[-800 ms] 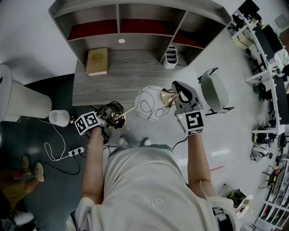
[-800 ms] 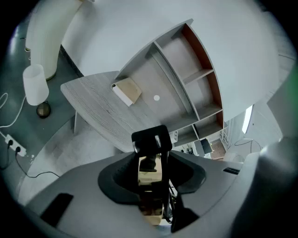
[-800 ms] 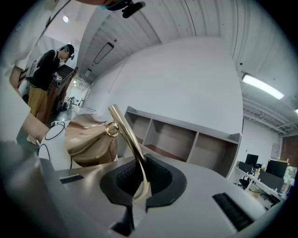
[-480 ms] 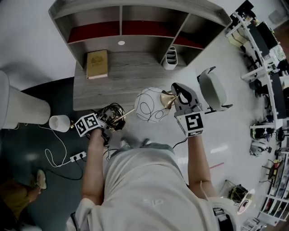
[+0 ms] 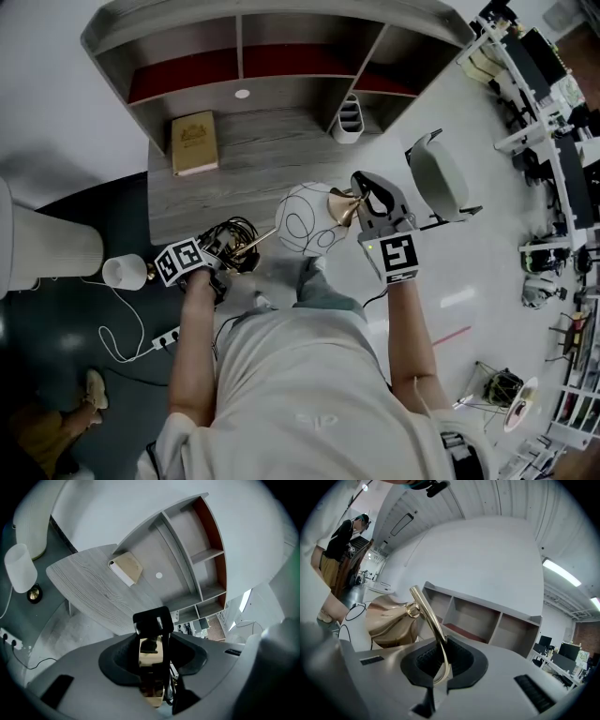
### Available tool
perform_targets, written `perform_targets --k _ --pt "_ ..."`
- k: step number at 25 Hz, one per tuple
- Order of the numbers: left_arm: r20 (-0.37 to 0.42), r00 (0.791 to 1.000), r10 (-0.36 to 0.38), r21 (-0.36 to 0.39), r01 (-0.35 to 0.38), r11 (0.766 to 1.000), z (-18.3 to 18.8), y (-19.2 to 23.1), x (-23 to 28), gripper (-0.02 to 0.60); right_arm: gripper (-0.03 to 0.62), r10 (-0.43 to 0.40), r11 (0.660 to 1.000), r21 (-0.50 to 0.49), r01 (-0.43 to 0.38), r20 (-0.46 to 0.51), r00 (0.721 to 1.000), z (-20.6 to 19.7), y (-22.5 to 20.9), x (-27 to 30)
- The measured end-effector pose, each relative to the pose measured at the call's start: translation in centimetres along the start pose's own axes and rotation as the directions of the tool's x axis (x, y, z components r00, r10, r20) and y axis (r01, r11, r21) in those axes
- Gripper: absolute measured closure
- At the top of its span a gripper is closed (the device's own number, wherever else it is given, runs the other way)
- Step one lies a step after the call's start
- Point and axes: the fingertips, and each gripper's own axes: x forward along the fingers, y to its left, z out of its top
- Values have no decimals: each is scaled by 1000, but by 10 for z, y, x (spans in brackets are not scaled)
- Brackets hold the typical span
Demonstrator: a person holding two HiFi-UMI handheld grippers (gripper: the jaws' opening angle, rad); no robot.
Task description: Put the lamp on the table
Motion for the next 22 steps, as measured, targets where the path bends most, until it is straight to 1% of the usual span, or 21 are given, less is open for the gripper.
perform_targets --k 6,12,17,22 --pt "3 1000 13 -15 -13 1000 11 -12 38 402 562 18 1000 7 -18 -2 1000 -20 -34 26" --pt "23 999 43 -32 -42 999 20 -38 76 402 562 46 999 27 -47 9 999 -38 -82 52" --pt "37 998 58 -39 -56 998 20 -68 115 402 562 66 997 29 -67 15 998 -56 -131 62" --pt "25 998 53 -35 -52 998 11 -103 165 402 562 58 998 33 -59 9 998 -83 -186 59"
